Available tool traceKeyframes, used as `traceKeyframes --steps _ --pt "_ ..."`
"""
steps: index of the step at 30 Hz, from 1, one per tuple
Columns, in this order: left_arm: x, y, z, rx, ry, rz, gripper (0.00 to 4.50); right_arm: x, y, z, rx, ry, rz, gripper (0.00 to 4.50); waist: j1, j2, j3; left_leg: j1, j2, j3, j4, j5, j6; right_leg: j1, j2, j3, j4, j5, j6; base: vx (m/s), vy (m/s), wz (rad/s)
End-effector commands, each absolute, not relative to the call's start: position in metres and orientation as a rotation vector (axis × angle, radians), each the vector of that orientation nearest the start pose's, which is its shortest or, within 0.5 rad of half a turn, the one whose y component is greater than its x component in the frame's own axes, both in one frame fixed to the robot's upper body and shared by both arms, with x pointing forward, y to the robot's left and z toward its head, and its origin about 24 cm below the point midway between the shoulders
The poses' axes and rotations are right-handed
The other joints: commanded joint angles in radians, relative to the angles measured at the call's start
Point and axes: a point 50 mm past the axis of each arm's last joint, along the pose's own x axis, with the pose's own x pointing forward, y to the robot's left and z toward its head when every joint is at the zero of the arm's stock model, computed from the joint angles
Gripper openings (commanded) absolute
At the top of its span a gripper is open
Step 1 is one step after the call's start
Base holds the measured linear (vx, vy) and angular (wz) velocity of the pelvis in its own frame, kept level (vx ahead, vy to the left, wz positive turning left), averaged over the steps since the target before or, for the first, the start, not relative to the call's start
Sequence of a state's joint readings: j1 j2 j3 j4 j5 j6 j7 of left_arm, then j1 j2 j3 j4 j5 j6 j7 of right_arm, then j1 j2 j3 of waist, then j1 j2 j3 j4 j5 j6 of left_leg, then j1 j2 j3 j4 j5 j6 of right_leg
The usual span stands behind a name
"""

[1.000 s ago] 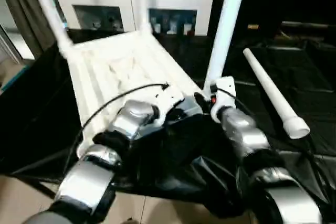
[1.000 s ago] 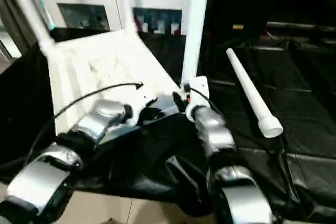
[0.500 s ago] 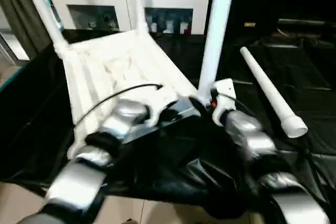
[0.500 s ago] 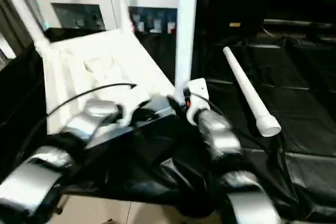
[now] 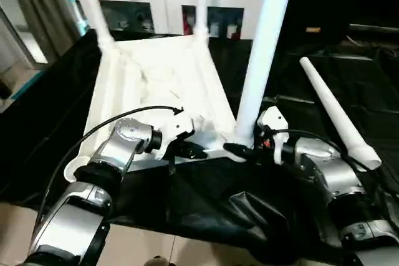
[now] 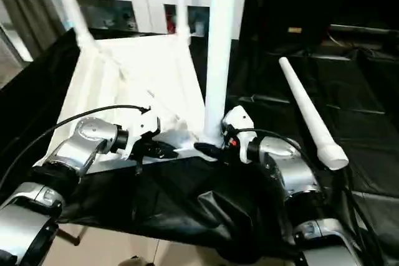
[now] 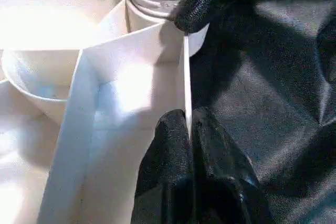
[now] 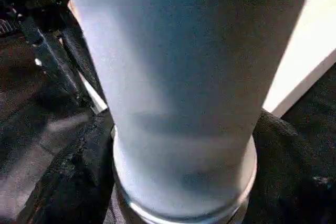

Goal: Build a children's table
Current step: Rotate leg to tighten

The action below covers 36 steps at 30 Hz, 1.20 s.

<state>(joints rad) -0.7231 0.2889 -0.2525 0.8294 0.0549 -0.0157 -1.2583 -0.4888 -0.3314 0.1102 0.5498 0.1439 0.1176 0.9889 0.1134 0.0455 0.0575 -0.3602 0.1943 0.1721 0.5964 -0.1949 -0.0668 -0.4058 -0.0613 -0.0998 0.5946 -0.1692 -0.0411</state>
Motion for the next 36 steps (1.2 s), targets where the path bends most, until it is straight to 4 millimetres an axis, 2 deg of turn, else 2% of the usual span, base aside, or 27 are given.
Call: traceKeyframes --steps 1,4,9,12,13,14,15,16,18,20,21,22,23,25,26,27,29,31,32,33,36 --pt "0.331 0.11 0.064 0.363 0.36 -1.461 0.0 0.317 -0.157 0.054 -0.121 0.278 1.016 3.25 -0.001 -0.011 -0.078 0.002 0.042 -0.008 -0.06 -0.103 0.094 0.065 -0.091 0.058 -0.064 -0.188 -0.192 0.0 0.0 0.0" --pt "0.331 0.11 0.064 0.361 0.359 -1.461 0.0 0.314 -0.154 0.053 -0.104 0.282 1.042 2.92 -0.001 -0.011 -0.079 0.001 0.042 -0.008 -0.059 -0.092 0.098 0.065 -0.09 0.058 -0.062 -0.172 -0.193 0.0 0.0 0.0" --pt "0.333 0.108 0.063 0.374 0.358 -1.422 0.0 0.312 -0.152 0.047 -0.085 0.305 1.025 2.8 0.0 -0.011 -0.078 0.002 0.041 -0.007 -0.06 -0.101 0.093 0.065 -0.091 0.058 -0.066 -0.196 -0.186 0.0 0.0 0.0" --pt "0.339 0.106 0.058 0.404 0.376 -1.325 0.0 0.316 -0.151 0.035 -0.078 0.331 0.882 2.79 -0.003 -0.01 -0.077 0.002 0.039 -0.009 -0.061 -0.101 0.08 0.064 -0.092 0.057 -0.068 -0.211 -0.179 0.0 0.0 0.0" --pt "0.34 0.105 0.058 0.41 0.383 -1.31 0.0 0.317 -0.151 0.033 -0.076 0.334 0.848 2.79 -0.006 -0.011 -0.074 0.003 0.036 -0.008 -0.062 -0.12 0.072 0.062 -0.091 0.056 -0.075 -0.249 -0.169 0.0 0.0 0.0" --pt "0.344 0.102 0.056 0.416 0.385 -1.265 0.0 0.321 -0.15 0.028 -0.058 0.34 0.756 2.79 -0.01 -0.012 -0.072 0.004 0.036 -0.008 -0.063 -0.125 0.065 0.061 -0.092 0.057 -0.078 -0.273 -0.161 0.0 0.0 0.0" --pt "0.347 0.098 0.056 0.406 0.384 -1.217 0.0 0.326 -0.15 0.023 -0.029 0.353 0.651 2.79 -0.013 -0.008 -0.069 0.008 0.032 -0.008 -0.064 -0.145 0.053 0.058 -0.092 0.055 -0.086 -0.331 -0.148 0.0 0.0 0.0" --pt "0.354 0.085 0.057 0.389 0.371 -1.122 0.0 0.333 -0.148 0.013 0.038 0.388 0.445 2.79 -0.019 -0.009 -0.07 0.008 0.032 -0.01 -0.066 -0.154 0.036 0.059 -0.093 0.055 -0.087 -0.36 -0.143 0.0 0.0 0.0" --pt "0.357 0.076 0.058 0.382 0.366 -1.083 0.0 0.335 -0.144 0.009 0.075 0.409 0.354 2.78 -0.028 -0.011 -0.068 0.013 0.028 -0.012 -0.068 -0.162 0.022 0.06 -0.09 0.052 -0.094 -0.39 -0.131 -0.025 0.0 0.0" --pt "0.357 0.071 0.058 0.379 0.366 -1.069 0.0 0.336 -0.142 0.007 0.09 0.418 0.324 2.78 -0.031 -0.011 -0.067 0.013 0.029 -0.011 -0.068 -0.166 0.035 0.059 -0.091 0.054 -0.097 -0.388 -0.127 0.0 0.0 0.0" --pt "0.358 0.064 0.059 0.369 0.361 -1.048 0.0 0.337 -0.136 0.006 0.112 0.426 0.284 2.78 -0.032 -0.004 -0.065 0.013 0.027 -0.01 -0.067 -0.177 0.042 0.06 -0.09 0.053 -0.099 -0.394 -0.128 0.0 0.0 0.0" --pt "0.359 0.054 0.06 0.359 0.355 -1.035 0.0 0.339 -0.128 0.005 0.116 0.431 0.258 2.78 -0.032 -0.007 -0.066 0.012 0.026 -0.011 -0.068 -0.18 0.043 0.061 -0.091 0.053 -0.101 -0.399 -0.124 0.0 0.0 0.0" --pt "0.359 0.054 0.06 0.359 0.355 -1.034 0.0 0.339 -0.127 0.005 0.116 0.432 0.257 2.78 -0.033 -0.009 -0.067 0.014 0.025 -0.011 -0.068 -0.177 0.042 0.06 -0.091 0.053 -0.101 -0.404 -0.122 0.0 0.0 0.0" --pt "0.358 0.046 0.061 0.357 0.344 -1.041 0.0 0.34 -0.114 0.007 0.079 0.414 0.306 2.78 -0.031 -0.01 -0.068 0.012 0.025 -0.01 -0.067 -0.172 0.051 0.061 -0.091 0.054 -0.101 -0.392 -0.121 0.0 0.0 0.0" --pt "0.357 0.042 0.061 0.358 0.338 -1.054 0.0 0.339 -0.103 0.009 0.038 0.391 0.372 2.78 -0.03 0.007 -0.068 0.013 0.027 -0.014 -0.068 -0.179 0.05 0.061 -0.091 0.053 -0.098 -0.382 -0.128 0.0 0.0 0.0" --pt "0.356 0.039 0.061 0.363 0.331 -1.077 0.0 0.338 -0.093 0.012 0.024 0.363 0.439 3.34 -0.034 -0.003 -0.069 0.01 0.027 -0.013 -0.068 -0.181 0.054 0.063 -0.089 0.053 -0.098 -0.36 -0.128 0.0 0.0 0.0" --pt "0.354 0.038 0.061 0.364 0.33 -1.101 0.0 0.338 -0.088 0.016 0.034 0.338 0.487 3.5 -0.033 -0.005 -0.069 0.009 0.026 -0.012 -0.068 -0.179 0.062 0.065 -0.09 0.054 -0.095 -0.342 -0.137 0.0 0.0 0.0" --pt "0.353 0.04 0.06 0.367 0.326 -1.121 0.0 0.338 -0.091 0.019 0.044 0.315 0.505 3.5 -0.032 -0.005 -0.07 0.009 0.027 -0.013 -0.068 -0.179 0.07 0.066 -0.091 0.054 -0.094 -0.339 -0.143 0.0 0.0 0.0" --pt "0.353 0.042 0.06 0.368 0.325 -1.138 0.0 0.338 -0.094 0.021 0.035 0.299 0.518 3.8 -0.031 -0.006 -0.071 0.009 0.028 -0.013 -0.069 -0.171 0.074 0.066 -0.091 0.055 -0.093 -0.329 -0.146 0.0 0.0 0.0" --pt "0.352 0.045 0.059 0.37 0.321 -1.158 0.0 0.338 -0.097 0.023 0.028 0.286 0.534 3.9 -0.03 -0.007 -0.072 0.007 0.028 -0.012 -0.067 -0.161 0.078 0.069 -0.092 0.056 -0.09 -0.312 -0.149 0.0 0.0 0.0" --pt "0.347 0.056 0.058 0.378 0.316 -1.238 0.0 0.334 -0.113 0.032 0.001 0.241 0.647 3.92 -0.027 -0.009 -0.074 -0.002 0.03 -0.013 -0.064 -0.128 0.104 0.075 -0.091 0.055 -0.08 -0.247 -0.16 0.0 0.0 0.0"
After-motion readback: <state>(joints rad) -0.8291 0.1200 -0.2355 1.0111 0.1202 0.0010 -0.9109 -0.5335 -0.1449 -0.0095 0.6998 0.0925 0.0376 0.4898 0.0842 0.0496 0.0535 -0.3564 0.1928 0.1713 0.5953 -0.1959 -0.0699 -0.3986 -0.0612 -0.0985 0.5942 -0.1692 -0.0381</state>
